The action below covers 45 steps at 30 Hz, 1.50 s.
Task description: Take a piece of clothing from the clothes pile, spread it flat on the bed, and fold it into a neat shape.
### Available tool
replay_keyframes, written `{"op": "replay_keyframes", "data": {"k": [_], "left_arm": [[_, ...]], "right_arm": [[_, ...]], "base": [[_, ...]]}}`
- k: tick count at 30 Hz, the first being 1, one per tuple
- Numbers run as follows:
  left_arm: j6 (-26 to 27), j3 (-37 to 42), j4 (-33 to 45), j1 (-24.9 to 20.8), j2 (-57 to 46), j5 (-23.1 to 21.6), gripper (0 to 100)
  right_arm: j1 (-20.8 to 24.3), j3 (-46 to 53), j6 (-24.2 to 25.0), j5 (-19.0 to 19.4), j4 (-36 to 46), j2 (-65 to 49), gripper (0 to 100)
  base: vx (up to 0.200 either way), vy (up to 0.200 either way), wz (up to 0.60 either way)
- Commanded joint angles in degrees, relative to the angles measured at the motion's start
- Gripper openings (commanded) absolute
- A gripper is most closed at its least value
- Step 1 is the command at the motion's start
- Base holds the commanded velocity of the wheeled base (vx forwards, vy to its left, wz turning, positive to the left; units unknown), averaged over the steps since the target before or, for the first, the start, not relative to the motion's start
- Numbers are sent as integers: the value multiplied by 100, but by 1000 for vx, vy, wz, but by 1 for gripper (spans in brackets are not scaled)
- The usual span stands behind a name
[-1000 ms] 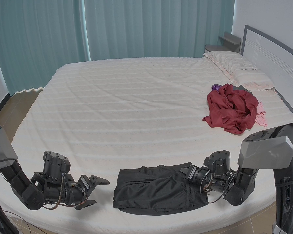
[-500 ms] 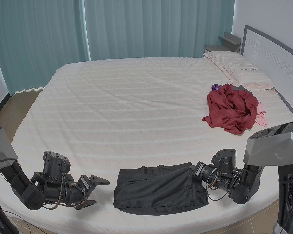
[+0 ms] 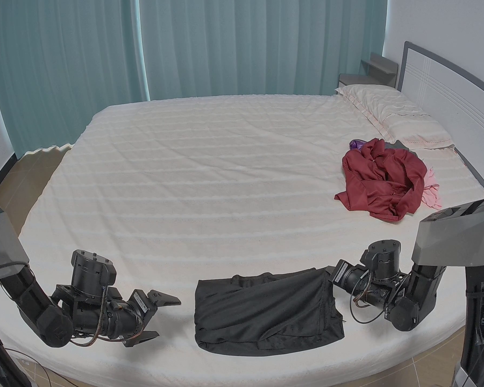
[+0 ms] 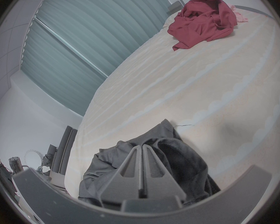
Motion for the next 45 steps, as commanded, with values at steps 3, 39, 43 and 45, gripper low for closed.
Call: {"op": "replay_keyframes", "data": {"k": [3,39,43,45], "left_arm": [[-8,0,-3,-7,11,-2,100],[-17,-8,-3,2,20,-2,100],[-8,-17,-3,2,29,7,100],[-8,-26,-3,2,38,7,100]], "right_arm": [[-8,-92,-9,12,9,143,100],[414,2009,-1143,1901,-685,-165,100],[423,1965,-1143,1901,-694,-95,100],[431,1903,-1143,1901,-677,-86,100]], "base": [[0,0,0],[0,0,0],[0,0,0],[0,0,0]]}}
